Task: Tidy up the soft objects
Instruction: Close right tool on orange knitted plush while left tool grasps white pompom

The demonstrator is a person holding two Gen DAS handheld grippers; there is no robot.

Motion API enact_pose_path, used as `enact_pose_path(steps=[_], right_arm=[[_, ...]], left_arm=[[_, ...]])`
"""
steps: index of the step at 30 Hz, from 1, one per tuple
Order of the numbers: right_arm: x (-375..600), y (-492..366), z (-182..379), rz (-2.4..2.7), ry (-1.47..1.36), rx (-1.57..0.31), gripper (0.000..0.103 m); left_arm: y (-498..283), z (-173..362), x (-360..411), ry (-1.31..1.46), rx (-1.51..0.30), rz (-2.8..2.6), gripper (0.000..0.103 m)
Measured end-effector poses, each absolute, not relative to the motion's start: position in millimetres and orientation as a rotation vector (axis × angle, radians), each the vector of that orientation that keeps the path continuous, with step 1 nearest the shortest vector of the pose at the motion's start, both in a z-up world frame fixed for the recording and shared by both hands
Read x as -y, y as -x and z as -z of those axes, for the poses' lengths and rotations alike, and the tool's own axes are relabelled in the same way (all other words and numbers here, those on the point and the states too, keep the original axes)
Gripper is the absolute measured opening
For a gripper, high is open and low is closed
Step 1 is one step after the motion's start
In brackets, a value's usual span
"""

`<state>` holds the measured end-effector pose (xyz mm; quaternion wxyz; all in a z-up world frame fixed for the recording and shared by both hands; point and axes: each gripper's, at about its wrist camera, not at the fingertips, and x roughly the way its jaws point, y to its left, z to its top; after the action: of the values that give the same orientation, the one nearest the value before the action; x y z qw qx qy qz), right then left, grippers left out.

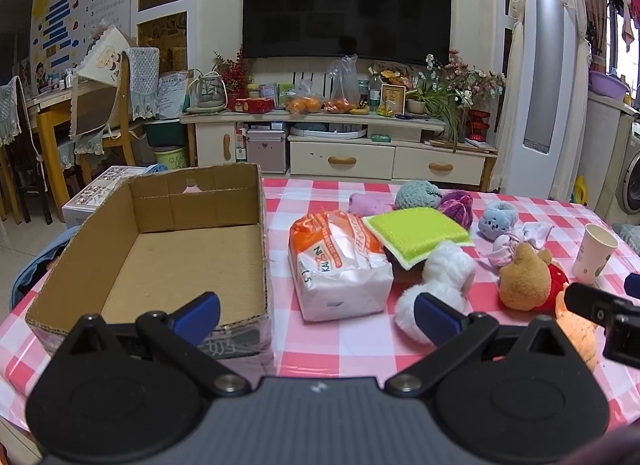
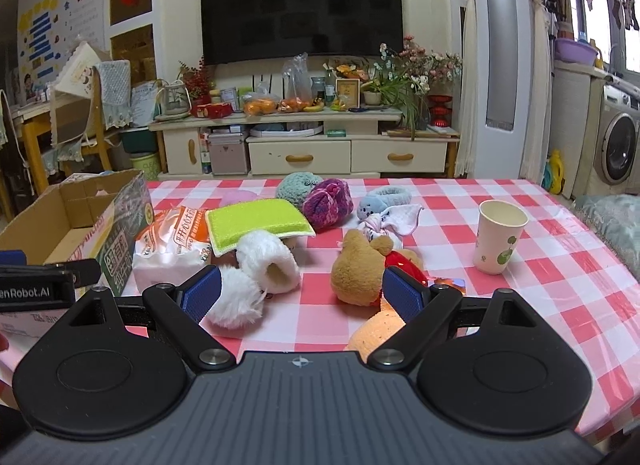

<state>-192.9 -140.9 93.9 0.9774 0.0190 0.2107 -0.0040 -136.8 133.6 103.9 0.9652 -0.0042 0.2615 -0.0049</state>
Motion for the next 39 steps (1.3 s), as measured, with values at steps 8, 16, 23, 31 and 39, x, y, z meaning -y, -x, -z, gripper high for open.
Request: enact_pose_path(steps=[8,16,23,31,39], right_arm=[[149,199,-86,0.016,-0.038,-0.401,0.103],[169,196,-73,0.061,-0.062,-0.425,0.103],[183,192,-68,0.095,-0.098,-0.429,0.103],[204,177,-55,0.125,-0.158,-0.494,0.103],[209,164,-39,0.058,-0.231,-0.572,0.103]], left_arm=[[135,-101,-127,-0.039,-0.502,-0.009,0.102],[121,-109,-124,-0.075,-0.415,-0.080,0.102],[90,-112,-144,-0.056,-0.326,-0.193,0.102],[60,-98,-164,-0.045,-0.291,-0.286,0.102],[52,-83,-158,-0.187,-0.341,-0.286,0.102]])
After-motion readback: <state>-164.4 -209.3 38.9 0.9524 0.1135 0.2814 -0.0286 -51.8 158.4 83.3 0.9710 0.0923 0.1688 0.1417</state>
